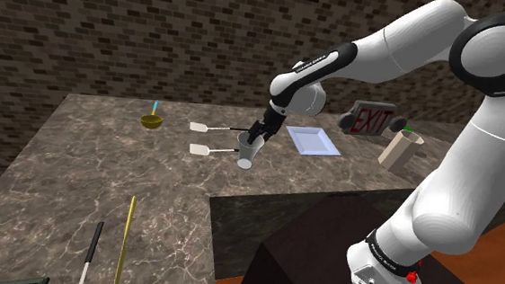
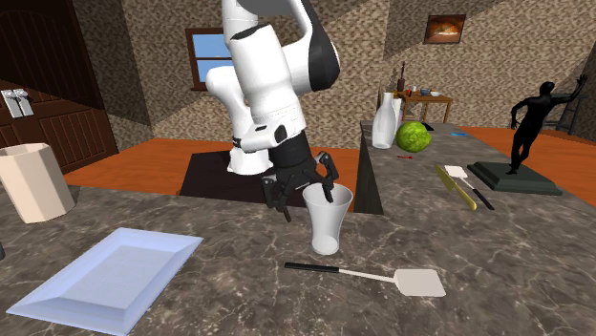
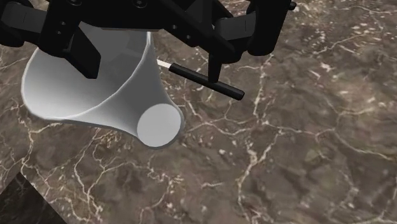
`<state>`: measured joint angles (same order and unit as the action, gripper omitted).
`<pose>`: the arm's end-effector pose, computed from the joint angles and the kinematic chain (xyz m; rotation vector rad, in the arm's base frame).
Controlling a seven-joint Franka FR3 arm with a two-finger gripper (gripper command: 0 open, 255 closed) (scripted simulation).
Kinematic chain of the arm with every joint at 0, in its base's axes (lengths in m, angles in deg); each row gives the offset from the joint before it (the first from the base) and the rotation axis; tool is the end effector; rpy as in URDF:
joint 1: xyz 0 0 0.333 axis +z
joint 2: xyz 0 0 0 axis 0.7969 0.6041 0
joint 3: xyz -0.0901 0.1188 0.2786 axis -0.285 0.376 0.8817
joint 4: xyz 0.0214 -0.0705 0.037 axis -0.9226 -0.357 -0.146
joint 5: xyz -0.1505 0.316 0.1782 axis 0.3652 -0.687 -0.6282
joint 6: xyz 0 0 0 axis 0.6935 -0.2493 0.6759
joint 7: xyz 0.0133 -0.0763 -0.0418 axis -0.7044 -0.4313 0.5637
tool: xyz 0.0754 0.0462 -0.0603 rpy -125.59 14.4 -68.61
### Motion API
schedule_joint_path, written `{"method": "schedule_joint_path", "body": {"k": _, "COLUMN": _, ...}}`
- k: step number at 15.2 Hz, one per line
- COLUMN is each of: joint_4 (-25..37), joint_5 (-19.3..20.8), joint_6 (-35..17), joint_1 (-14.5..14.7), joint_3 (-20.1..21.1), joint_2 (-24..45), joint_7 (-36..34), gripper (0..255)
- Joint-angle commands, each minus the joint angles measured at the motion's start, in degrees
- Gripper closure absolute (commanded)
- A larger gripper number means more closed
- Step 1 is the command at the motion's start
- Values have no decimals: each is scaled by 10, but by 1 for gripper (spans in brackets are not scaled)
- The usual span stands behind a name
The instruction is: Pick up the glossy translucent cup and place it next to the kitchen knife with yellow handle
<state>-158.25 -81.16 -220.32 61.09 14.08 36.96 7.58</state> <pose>0.5192 0.0285 0.2733 -2.8590 -0.0758 -0.2058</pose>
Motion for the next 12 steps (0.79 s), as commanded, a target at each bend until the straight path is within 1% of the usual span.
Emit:
{"method": "schedule_joint_path", "body": {"k": 1, "joint_4": 1, "joint_5": -1, "joint_6": -1, "joint_1": 0, "joint_3": 0, "joint_2": 2, "joint_7": 1, "gripper": 0}}
{"method": "schedule_joint_path", "body": {"k": 5, "joint_4": 1, "joint_5": -1, "joint_6": -1, "joint_1": 0, "joint_3": 0, "joint_2": 2, "joint_7": 1, "gripper": 0}}
{"method": "schedule_joint_path", "body": {"k": 6, "joint_4": 1, "joint_5": -1, "joint_6": -1, "joint_1": 0, "joint_3": 0, "joint_2": 2, "joint_7": 1, "gripper": 255}}
{"method": "schedule_joint_path", "body": {"k": 12, "joint_4": 1, "joint_5": -1, "joint_6": -1, "joint_1": 0, "joint_3": 0, "joint_2": 2, "joint_7": 1, "gripper": 255}}
